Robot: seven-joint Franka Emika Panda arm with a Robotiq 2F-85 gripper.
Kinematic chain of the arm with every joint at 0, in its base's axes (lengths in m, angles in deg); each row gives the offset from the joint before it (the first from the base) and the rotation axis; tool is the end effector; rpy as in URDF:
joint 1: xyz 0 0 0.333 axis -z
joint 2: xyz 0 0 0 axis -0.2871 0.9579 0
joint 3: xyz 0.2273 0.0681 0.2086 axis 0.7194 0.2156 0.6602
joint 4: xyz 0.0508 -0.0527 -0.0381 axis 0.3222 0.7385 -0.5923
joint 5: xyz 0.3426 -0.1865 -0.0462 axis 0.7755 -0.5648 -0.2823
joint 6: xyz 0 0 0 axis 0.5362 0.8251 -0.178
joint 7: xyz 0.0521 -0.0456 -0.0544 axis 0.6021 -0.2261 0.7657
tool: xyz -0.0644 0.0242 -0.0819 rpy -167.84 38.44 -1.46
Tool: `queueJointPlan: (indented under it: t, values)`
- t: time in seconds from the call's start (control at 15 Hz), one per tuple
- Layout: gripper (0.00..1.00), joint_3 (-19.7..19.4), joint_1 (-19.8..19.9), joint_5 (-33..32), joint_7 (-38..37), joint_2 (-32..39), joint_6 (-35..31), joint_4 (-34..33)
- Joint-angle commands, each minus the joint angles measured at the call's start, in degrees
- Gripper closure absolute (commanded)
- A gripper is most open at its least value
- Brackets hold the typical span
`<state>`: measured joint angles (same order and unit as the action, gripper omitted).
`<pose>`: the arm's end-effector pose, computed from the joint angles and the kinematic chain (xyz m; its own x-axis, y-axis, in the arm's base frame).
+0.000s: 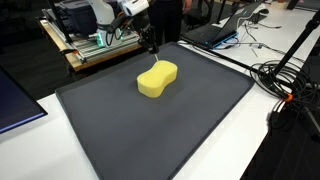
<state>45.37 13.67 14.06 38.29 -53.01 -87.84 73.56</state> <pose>0.4441 -0.0519 0.2940 0.8176 0.4318 0.3810 0.4977 -0.8626 -0.0906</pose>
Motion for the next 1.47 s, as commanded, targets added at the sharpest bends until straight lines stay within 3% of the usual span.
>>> queueJointPlan:
  t: [0.0, 0.27, 0.47, 1.4]
  values:
    - [0.97, 0.16, -1.36, 7.96, 7.76, 3.37, -2.98, -0.40]
    - [0.97, 2.15, -2.90, 17.63, 16.38, 7.42, -4.94, -2.41]
    - [0.97, 3.99, -3.74, 21.24, 19.93, 10.44, -6.51, -4.24]
    - [0.97, 9.73, -3.74, 21.41, 20.05, 18.27, -10.93, -9.26]
